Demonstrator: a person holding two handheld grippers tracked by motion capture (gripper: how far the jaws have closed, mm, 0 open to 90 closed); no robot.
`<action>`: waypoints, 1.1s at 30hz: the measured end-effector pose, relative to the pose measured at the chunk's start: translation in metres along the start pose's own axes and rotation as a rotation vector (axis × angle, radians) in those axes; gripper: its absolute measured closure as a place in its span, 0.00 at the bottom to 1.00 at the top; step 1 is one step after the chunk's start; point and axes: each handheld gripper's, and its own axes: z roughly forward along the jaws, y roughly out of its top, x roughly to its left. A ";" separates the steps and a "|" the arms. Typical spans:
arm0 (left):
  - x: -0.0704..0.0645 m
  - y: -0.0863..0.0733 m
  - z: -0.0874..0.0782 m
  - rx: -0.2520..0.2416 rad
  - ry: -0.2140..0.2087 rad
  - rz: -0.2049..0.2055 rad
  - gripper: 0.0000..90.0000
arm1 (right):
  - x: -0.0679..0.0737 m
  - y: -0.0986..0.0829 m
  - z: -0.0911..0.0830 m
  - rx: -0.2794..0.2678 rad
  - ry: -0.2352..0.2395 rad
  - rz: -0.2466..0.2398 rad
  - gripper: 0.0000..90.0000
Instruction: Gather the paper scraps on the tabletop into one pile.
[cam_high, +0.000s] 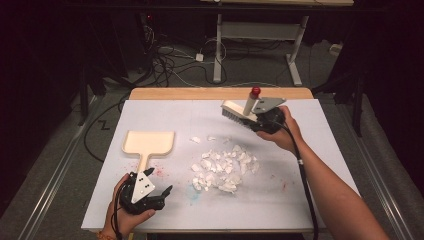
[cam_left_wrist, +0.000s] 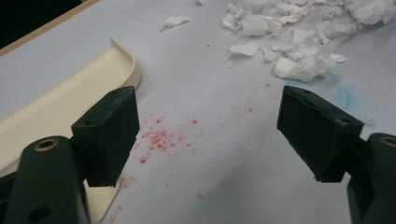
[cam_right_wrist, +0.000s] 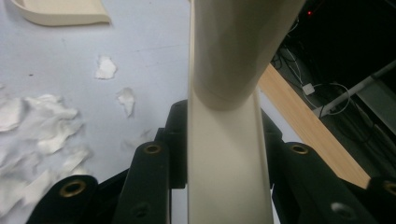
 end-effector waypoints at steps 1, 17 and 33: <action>0.000 0.000 0.000 0.000 0.000 0.000 0.22 | 0.001 0.003 0.009 0.007 -0.002 -0.014 0.75; -0.004 -0.003 -0.001 0.016 -0.012 -0.006 0.22 | 0.042 0.024 0.098 0.048 0.143 -0.136 0.75; -0.005 -0.004 -0.001 0.032 -0.019 0.000 0.22 | 0.061 0.008 0.061 0.000 0.384 -0.256 0.75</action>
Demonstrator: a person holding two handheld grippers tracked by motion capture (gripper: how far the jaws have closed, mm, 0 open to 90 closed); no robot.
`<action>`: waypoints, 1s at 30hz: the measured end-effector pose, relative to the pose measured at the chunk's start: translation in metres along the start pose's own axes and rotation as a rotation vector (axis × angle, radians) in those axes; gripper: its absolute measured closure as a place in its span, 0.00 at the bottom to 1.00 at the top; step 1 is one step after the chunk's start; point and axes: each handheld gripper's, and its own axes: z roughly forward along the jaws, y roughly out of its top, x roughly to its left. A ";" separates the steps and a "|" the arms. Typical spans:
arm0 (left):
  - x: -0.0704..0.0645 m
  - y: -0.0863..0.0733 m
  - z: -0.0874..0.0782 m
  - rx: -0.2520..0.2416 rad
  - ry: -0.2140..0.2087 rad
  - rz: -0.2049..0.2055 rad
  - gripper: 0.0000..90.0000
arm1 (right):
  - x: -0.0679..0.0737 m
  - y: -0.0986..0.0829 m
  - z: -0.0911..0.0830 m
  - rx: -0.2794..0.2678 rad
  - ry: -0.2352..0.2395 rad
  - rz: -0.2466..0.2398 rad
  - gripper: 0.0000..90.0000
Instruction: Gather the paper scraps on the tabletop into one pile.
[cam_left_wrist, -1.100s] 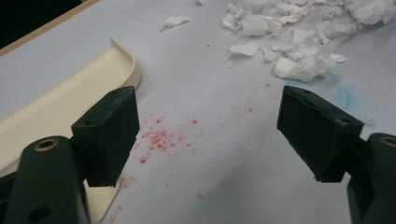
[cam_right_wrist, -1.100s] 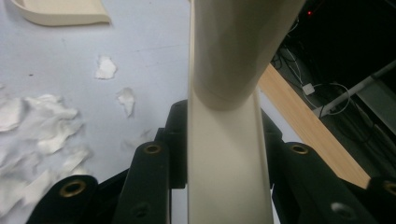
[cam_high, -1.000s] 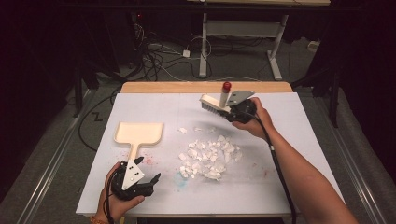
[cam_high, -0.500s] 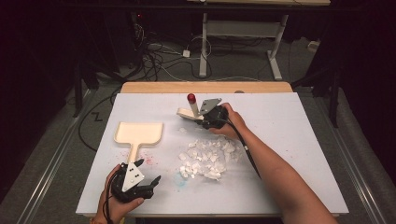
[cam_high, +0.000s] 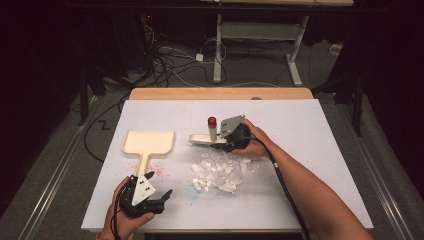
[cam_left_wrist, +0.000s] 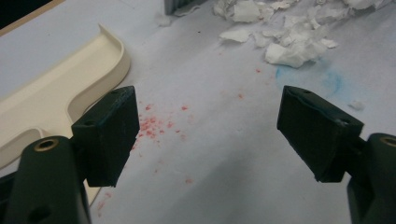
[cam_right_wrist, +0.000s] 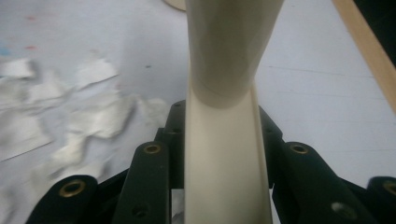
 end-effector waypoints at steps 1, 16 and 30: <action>0.000 0.000 0.000 0.001 -0.001 -0.001 0.22 | 0.004 -0.002 -0.004 -0.001 0.020 0.003 0.75; -0.002 0.006 0.004 -0.005 -0.008 0.025 0.22 | 0.034 -0.012 -0.060 -0.109 -0.067 -0.028 0.75; 0.000 0.004 0.003 -0.009 -0.015 0.020 0.22 | -0.013 0.022 -0.014 -0.051 -0.158 0.005 0.75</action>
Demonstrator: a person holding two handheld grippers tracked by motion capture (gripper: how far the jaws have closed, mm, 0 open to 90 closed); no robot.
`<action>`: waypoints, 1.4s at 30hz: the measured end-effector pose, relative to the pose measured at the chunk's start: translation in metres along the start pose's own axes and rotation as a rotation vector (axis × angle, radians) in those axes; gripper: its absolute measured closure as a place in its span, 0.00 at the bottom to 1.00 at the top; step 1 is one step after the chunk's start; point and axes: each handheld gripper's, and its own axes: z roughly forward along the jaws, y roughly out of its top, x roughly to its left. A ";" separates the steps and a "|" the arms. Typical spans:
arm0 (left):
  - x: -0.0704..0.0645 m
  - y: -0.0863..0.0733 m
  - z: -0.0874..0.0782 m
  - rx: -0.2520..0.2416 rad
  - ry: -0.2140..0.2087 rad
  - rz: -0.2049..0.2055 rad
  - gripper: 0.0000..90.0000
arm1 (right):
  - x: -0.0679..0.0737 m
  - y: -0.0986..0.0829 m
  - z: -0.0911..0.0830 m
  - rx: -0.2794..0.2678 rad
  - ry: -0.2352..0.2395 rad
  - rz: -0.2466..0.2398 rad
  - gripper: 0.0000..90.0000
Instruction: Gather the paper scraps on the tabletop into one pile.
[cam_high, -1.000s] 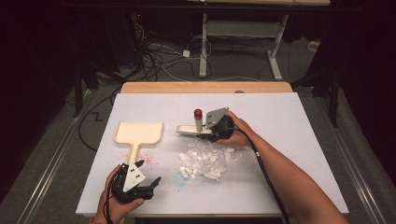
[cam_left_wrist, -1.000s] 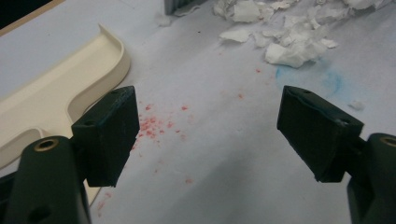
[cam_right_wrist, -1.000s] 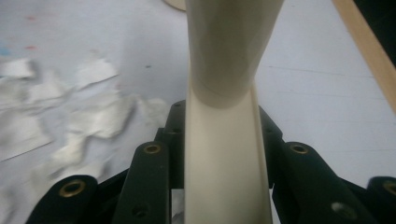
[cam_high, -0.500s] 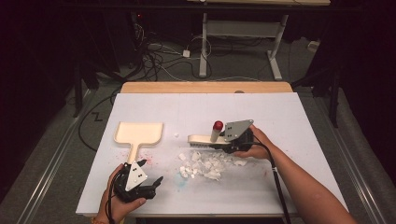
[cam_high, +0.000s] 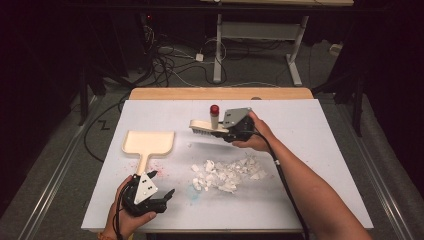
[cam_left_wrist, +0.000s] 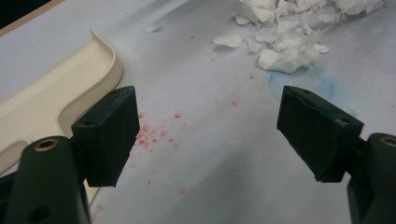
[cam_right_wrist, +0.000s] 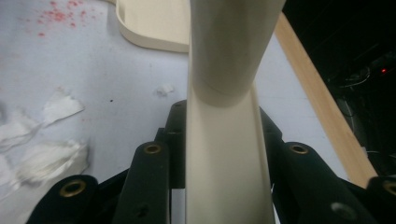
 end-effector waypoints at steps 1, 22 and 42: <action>0.000 0.000 0.000 -0.003 -0.001 -0.001 0.22 | 0.001 0.002 0.008 0.015 0.000 0.004 0.75; -0.002 -0.003 -0.001 0.020 -0.012 0.007 0.22 | 0.025 -0.005 0.015 0.039 0.265 -0.084 0.75; -0.005 0.002 0.004 0.031 -0.024 0.026 0.23 | 0.027 -0.022 -0.059 -0.080 0.040 -0.001 0.75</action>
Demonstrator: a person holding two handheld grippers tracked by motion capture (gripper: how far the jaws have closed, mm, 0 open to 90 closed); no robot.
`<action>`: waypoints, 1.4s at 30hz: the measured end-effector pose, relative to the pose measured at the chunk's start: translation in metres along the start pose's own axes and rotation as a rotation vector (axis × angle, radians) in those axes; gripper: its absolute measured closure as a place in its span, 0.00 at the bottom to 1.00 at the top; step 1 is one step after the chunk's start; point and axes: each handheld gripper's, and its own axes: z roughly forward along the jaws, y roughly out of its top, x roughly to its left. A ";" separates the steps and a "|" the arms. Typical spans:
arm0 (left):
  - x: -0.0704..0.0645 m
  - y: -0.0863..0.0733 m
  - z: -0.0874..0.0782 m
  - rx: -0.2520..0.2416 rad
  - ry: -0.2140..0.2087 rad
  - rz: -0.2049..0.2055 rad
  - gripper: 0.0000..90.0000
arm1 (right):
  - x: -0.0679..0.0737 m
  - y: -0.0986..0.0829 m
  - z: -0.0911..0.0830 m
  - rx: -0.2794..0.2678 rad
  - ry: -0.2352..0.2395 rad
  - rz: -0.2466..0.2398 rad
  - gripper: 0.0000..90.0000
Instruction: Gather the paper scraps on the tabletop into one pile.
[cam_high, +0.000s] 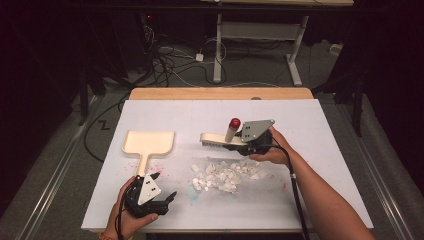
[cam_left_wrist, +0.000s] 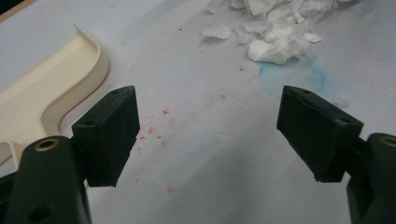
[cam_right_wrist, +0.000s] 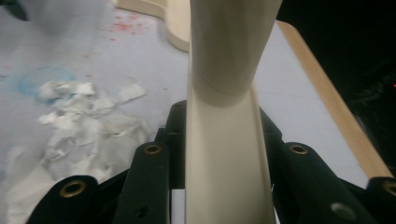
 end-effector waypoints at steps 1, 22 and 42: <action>-0.001 0.000 0.000 0.005 -0.006 -0.010 0.23 | -0.001 0.000 -0.003 0.007 -0.019 0.012 0.75; -0.007 0.004 0.000 -0.014 -0.010 0.032 0.23 | 0.051 -0.062 -0.083 0.286 -0.523 0.505 0.75; -0.007 0.005 0.000 -0.007 -0.016 0.052 0.23 | 0.116 -0.011 0.001 0.293 -0.504 0.494 0.75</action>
